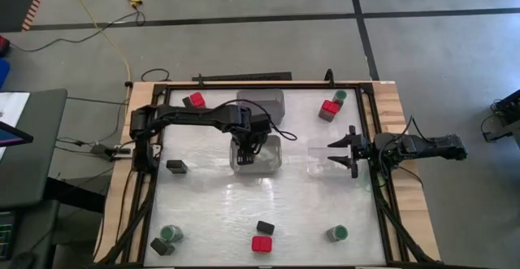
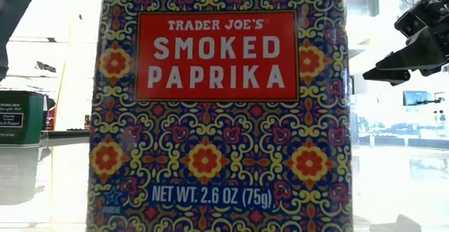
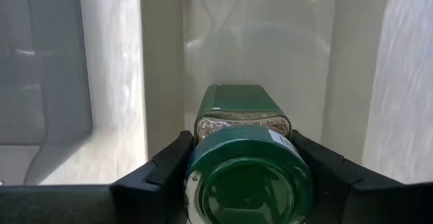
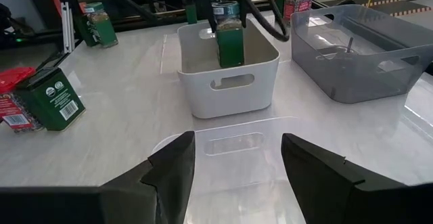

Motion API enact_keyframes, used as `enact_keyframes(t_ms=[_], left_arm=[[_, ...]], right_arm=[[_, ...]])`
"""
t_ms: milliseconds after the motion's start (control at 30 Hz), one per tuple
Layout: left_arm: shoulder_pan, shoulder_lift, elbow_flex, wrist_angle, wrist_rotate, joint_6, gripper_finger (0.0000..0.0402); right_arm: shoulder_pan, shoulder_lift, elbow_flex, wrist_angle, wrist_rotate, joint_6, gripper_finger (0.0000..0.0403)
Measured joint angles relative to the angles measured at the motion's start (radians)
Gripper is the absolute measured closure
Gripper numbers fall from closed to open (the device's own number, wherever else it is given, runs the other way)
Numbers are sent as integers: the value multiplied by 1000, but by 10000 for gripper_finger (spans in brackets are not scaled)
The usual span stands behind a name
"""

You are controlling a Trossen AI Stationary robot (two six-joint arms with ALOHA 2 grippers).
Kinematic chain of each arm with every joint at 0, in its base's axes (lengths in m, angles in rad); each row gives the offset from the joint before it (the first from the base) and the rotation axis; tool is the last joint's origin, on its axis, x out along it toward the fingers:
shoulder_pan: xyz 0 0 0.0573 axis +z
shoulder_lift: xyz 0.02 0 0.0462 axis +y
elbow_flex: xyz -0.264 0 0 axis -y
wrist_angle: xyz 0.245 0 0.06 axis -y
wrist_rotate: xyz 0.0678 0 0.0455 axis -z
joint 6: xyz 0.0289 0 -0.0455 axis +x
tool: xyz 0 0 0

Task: Sort spices by type
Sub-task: Put the green spice bottle into the gray bin

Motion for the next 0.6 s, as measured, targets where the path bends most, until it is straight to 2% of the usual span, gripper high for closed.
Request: enact_keyframes(t_ms=[600], left_arm=[[8, 3, 0, 21, 10, 23, 197]], right_arm=[[0, 0, 0, 0, 0, 0, 154]])
